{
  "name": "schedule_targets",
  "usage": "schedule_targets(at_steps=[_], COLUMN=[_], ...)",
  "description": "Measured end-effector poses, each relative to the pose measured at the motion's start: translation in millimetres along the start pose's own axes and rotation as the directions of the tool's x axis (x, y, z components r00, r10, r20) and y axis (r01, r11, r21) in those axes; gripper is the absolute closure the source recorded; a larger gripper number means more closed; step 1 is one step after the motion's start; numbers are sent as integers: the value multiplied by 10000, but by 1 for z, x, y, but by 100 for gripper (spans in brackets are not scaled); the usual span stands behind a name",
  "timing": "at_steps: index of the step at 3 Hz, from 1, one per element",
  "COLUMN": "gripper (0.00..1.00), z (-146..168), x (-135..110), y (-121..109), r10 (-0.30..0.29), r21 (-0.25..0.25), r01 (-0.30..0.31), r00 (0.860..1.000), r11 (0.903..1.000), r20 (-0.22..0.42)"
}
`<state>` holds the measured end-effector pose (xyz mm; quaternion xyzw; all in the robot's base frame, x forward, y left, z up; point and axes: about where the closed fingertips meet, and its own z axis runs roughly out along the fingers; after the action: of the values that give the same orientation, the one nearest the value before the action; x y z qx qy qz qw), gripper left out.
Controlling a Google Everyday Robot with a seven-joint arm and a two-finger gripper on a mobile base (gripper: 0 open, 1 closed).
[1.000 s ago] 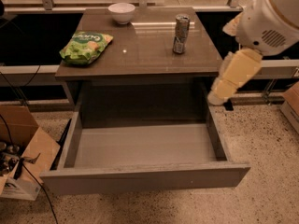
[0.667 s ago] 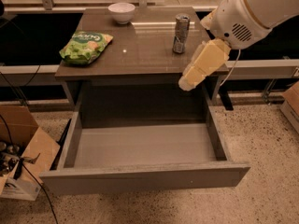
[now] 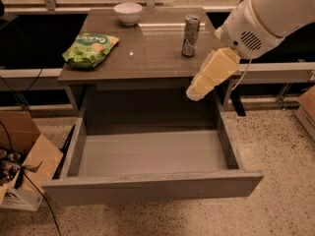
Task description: Place green rice chip bag into top drawer
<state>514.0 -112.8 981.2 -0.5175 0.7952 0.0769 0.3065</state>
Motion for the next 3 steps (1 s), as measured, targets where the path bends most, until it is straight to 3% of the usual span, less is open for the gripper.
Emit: schedule_targets(at_steps=[1,3], gripper=[0,0], z=[39,135], x=[-6,-48], y=[-3,-35], r10=[761,1720], r21=[-7,291], r01=[-762,-1789], r00=[9967,9716], r11=[9971,9834], r20=[289,1624])
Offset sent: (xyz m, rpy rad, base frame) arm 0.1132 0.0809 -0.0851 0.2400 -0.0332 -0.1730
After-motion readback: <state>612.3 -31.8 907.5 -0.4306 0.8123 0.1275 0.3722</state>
